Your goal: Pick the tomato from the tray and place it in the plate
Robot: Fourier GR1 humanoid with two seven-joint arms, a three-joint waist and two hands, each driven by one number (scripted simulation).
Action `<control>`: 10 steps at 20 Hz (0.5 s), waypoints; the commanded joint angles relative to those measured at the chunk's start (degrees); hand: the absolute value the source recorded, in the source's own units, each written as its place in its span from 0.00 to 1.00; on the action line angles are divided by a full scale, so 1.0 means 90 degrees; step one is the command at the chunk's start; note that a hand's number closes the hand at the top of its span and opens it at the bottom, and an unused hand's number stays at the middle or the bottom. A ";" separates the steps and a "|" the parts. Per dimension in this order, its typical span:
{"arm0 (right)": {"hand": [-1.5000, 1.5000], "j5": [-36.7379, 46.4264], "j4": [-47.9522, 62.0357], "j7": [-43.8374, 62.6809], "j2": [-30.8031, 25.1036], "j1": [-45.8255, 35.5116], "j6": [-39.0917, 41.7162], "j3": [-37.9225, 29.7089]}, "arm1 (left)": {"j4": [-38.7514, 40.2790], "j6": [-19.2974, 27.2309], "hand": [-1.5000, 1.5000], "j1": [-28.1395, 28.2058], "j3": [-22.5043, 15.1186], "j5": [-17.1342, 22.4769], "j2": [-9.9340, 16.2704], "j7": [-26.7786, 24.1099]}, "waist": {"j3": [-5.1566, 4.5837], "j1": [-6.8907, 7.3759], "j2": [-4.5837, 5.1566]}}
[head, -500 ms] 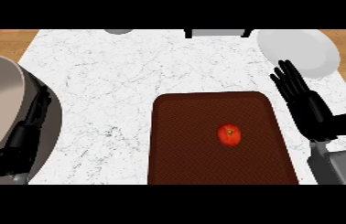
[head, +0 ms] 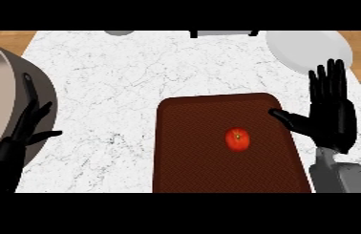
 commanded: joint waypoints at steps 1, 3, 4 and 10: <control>0.00 0.0814 -0.0588 -0.0904 0.0950 0.0572 -0.1635 0.0087 | 0.0180 -0.0178 0.50 0.0247 -0.0054 0.0104 -0.0097 -0.0293 | -0.0187 -0.0096 0.0063; 0.00 0.1023 -0.0933 -0.1343 0.1616 0.0879 -0.2084 0.0410 | 0.0196 -0.0125 0.50 0.0151 -0.0057 0.0058 -0.0135 -0.0125 | -0.0190 -0.0222 0.0089; 0.00 0.0982 -0.1080 -0.1578 0.1674 0.1049 -0.2286 0.0575 | 0.0054 -0.0166 0.50 0.0219 -0.0026 0.0084 -0.0115 -0.0197 | -0.0183 -0.0149 0.0093; 0.00 0.1678 -0.2038 -0.1067 0.1408 0.2028 -0.2411 0.1853 | -0.0121 -0.0088 0.50 0.0540 -0.0093 -0.0111 -0.0235 -0.0174 | -0.0201 -0.0102 0.0117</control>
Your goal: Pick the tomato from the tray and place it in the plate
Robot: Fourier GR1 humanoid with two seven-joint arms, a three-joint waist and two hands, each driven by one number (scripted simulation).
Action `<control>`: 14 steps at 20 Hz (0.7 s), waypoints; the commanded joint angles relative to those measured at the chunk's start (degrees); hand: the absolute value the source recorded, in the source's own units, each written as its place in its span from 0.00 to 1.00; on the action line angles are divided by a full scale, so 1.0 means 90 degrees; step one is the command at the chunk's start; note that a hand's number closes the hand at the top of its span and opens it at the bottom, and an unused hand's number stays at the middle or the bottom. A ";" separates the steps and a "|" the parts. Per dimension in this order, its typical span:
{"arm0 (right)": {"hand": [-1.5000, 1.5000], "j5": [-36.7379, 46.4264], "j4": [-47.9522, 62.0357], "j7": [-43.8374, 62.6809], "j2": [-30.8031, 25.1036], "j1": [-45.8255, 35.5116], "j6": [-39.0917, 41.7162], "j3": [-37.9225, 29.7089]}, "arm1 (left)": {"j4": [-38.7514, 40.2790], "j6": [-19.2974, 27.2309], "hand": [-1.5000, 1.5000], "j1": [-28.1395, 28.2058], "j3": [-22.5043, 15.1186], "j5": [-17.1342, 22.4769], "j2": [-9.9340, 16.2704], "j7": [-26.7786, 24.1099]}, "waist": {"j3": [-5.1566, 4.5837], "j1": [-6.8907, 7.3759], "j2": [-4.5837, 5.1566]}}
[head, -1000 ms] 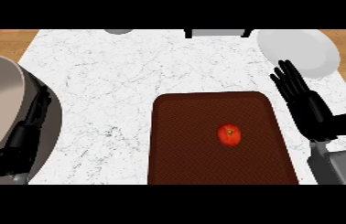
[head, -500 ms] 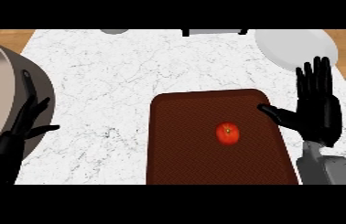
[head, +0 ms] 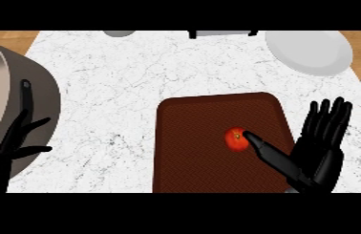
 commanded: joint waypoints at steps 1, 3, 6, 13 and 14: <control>0.00 0.0553 -0.0530 0.0506 -0.0370 0.0673 -0.0124 0.0829 | 0.0496 -0.0204 0.50 -0.0310 -0.0136 0.0339 -0.0476 -0.0431 | -0.0299 -0.0120 0.0149; 0.00 0.0785 -0.0427 0.0796 -0.0891 0.1017 0.0049 0.1011 | 0.0398 -0.0200 0.50 -0.0165 -0.0189 0.0253 -0.0467 -0.0389 | -0.0303 -0.0105 0.0162; 0.00 0.1339 -0.0502 0.1640 -0.1603 0.1169 -0.0023 0.1299 | 0.0261 -0.0223 0.50 -0.0164 -0.0185 0.0211 -0.0440 -0.0316 | -0.0328 -0.0071 0.0193; 0.00 0.2127 -0.1394 0.4644 -0.3170 0.0967 0.0217 0.1216 | 0.1232 -0.0669 0.50 -0.0805 -0.0071 0.0412 -0.0653 -0.0874 | -0.0303 0.0075 0.0224; 0.00 0.2208 -0.1421 0.5033 -0.3262 0.0977 0.0310 0.1309 | 0.1256 -0.0543 0.50 -0.0635 -0.0175 0.0257 -0.0797 -0.1030 | -0.0290 0.0147 0.0206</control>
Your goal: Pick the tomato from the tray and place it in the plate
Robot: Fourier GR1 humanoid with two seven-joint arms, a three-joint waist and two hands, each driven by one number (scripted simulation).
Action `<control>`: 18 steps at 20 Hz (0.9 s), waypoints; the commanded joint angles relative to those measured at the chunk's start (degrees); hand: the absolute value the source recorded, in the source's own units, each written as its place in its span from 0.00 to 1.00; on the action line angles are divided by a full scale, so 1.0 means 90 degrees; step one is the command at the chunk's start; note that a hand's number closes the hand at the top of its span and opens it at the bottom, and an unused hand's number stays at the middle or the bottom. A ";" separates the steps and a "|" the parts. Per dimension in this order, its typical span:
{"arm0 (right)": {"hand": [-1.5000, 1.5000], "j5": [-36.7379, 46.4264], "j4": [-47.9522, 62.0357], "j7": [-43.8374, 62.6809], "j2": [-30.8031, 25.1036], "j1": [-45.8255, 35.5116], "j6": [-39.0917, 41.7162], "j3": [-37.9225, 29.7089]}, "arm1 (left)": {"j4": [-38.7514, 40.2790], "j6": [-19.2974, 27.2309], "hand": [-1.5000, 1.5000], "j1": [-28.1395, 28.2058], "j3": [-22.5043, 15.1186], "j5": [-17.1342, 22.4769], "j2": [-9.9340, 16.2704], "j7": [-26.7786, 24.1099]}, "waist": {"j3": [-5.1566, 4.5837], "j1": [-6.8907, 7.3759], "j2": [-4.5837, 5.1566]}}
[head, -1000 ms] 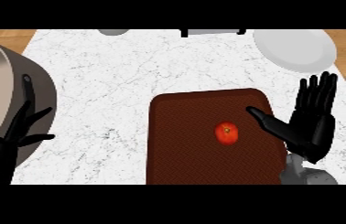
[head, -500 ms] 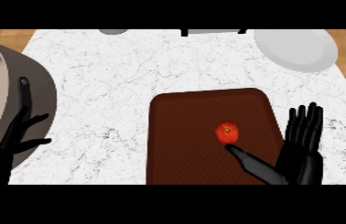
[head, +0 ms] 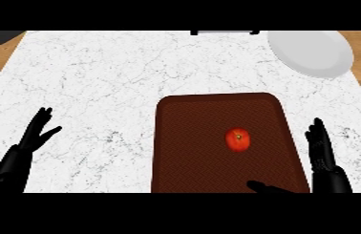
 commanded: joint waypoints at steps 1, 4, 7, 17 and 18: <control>0.00 0.0591 -0.0595 0.1839 -0.0756 -0.0062 0.0157 0.0152 | 0.0383 -0.0293 0.50 -0.0193 0.0017 0.0097 -0.0093 -0.0243 | -0.0010 0.0084 0.0002; 0.00 0.0390 -0.0804 0.3037 -0.1214 -0.0698 0.0834 -0.0127 | 0.0703 -0.0323 0.50 -0.0298 0.0105 0.0053 -0.0191 -0.0551 | -0.0004 0.0147 0.0009; 0.00 0.0468 -0.0555 0.3571 -0.1132 -0.1088 0.1240 0.0184 | 0.1140 -0.0441 0.50 -0.0513 0.0162 0.0016 -0.0318 -0.0739 | 0.0009 0.0153 0.0009; 0.00 -0.0073 0.0780 0.4306 -0.0998 -0.2544 0.3024 -0.0109 | 0.1083 -0.0701 0.50 -0.0328 0.0381 -0.0094 -0.0488 -0.0923 | 0.0022 0.0191 -0.0007; 0.00 0.0057 0.1420 0.3858 -0.0609 -0.2694 0.3012 0.0181 | 0.1344 -0.0865 0.50 -0.0987 0.0505 -0.0051 -0.0349 -0.0483 | 0.0025 0.0180 0.0008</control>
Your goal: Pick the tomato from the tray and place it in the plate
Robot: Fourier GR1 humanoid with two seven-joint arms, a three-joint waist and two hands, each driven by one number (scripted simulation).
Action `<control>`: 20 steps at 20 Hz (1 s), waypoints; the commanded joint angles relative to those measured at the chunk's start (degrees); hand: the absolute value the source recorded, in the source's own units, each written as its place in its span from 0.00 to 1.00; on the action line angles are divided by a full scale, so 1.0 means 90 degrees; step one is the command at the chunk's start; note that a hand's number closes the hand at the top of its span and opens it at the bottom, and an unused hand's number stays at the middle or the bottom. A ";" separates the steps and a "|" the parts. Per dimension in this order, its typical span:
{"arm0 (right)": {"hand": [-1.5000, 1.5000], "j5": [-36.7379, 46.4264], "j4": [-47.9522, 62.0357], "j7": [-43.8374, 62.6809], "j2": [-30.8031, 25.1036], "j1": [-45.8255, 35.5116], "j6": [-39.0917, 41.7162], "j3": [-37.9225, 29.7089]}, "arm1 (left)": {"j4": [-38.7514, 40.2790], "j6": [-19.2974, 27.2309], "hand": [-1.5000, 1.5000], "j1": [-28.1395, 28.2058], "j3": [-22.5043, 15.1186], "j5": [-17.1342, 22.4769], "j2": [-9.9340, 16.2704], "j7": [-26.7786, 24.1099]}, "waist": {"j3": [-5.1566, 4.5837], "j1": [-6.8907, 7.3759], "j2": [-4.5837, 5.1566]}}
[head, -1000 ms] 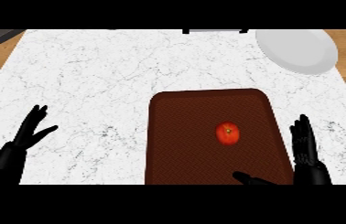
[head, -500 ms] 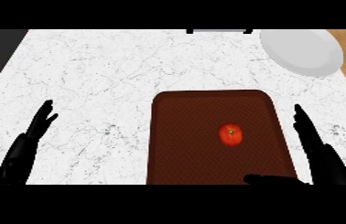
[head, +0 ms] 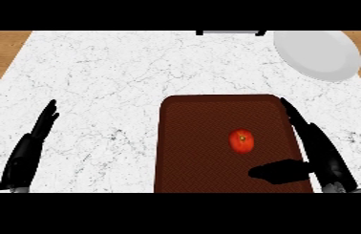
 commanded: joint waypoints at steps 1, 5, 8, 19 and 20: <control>0.00 -0.0091 0.0856 -0.0270 0.0348 -0.0438 0.0686 -0.0065 | 0.0625 -0.0152 0.50 -0.0122 0.0173 -0.0102 -0.0250 -0.0478 | 0.0003 -0.0024 0.0000; 0.00 0.0275 0.0712 -0.0525 0.0665 0.0152 0.0867 -0.0085 | 0.0107 -0.0007 0.50 0.0108 0.0169 -0.0445 -0.0509 -0.0123 | 0.0006 -0.0055 -0.0016; 0.00 0.0110 0.1115 -0.0751 0.0870 -0.0099 0.1296 -0.0378 | 0.0108 -0.0494 0.50 0.0305 0.0556 -0.0228 -0.0288 -0.0339 | 0.0005 -0.0035 -0.0015; 0.00 0.1037 0.1585 -0.0704 0.1911 0.0004 0.1808 -0.0340 | -0.0022 -0.0852 0.50 0.0400 0.0874 -0.0725 -0.0750 -0.0366 | 0.0004 -0.0050 -0.0018; 0.00 0.0867 0.2307 -0.1372 0.1818 -0.0158 0.2017 -0.0730 | -0.0287 -0.0702 0.50 0.0338 0.0814 -0.0870 -0.0826 0.0041 | 0.0006 -0.0041 -0.0015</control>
